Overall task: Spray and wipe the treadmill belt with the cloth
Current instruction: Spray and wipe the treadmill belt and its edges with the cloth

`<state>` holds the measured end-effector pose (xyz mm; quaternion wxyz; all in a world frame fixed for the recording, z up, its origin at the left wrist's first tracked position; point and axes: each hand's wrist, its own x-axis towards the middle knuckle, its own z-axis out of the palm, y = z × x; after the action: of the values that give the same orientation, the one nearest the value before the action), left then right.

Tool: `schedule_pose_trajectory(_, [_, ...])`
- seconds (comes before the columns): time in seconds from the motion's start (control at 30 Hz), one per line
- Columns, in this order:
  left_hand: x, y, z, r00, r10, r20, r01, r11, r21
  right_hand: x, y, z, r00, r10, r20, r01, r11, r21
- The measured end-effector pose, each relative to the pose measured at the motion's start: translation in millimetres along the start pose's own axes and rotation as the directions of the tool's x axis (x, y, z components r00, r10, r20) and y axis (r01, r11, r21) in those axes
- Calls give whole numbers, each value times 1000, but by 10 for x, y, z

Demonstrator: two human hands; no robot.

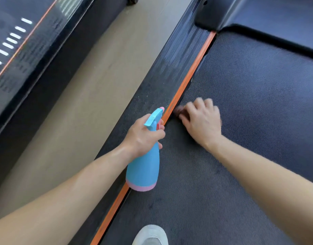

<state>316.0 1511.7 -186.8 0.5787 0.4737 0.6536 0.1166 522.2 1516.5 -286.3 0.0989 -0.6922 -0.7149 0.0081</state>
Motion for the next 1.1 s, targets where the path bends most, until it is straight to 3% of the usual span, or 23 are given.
schedule_pose_trajectory(0.07, [30, 59, -6, 1000, 17, -10, -17, 1000, -6, -299, -22, -11, 977, -209, 37, 209, 978, 18])
schedule_pose_trajectory(0.13, [44, 94, -10, 999, 30, -13, -31, 999, -13, -227, 64, 4, 954, -292, 61, 292, 956, 6])
schedule_pose_trajectory(0.2, [75, 106, -11, 999, 44, -25, -45, 998, -40, 52, 139, 53, 979, -203, 21, 204, 978, -37])
schedule_pose_trajectory(0.3, [102, 76, -14, 999, 41, -31, -42, 999, -31, 585, 226, 74, 998, 65, -18, -65, 998, -23])
schedule_pose_trajectory(0.43, [88, 76, -16, 999, 35, -19, -35, 999, 4, 588, 136, 70, 986, 165, 0, -165, 986, -33])
schedule_pose_trajectory(0.53, [91, 125, -10, 999, 21, -27, -20, 1000, 10, 13, -19, 57, 999, -39, -17, 39, 999, -5])
schedule_pose_trajectory(0.6, [102, 163, 10, 999, 32, -23, -32, 999, 3, -292, -15, 58, 968, -250, 37, 249, 968, 15])
schedule_pose_trajectory(0.67, [121, 165, 31, 999, 47, -27, -47, 999, 0, -247, 83, 51, 939, -338, 57, 338, 941, 12])
schedule_pose_trajectory(0.87, [98, 154, 87, 999, 52, 15, -53, 998, 40, 142, 67, 104, 1000, 24, -15, -25, 999, -23])
schedule_pose_trajectory(0.93, [82, 142, 93, 999, 51, 13, -52, 998, 44, -66, -35, 87, 1000, -10, -16, 9, 1000, -24])
schedule_pose_trajectory(1.1, [104, 152, 96, 999, 52, -15, -51, 996, 72, -584, -80, 73, 950, -309, 52, 305, 950, 70])
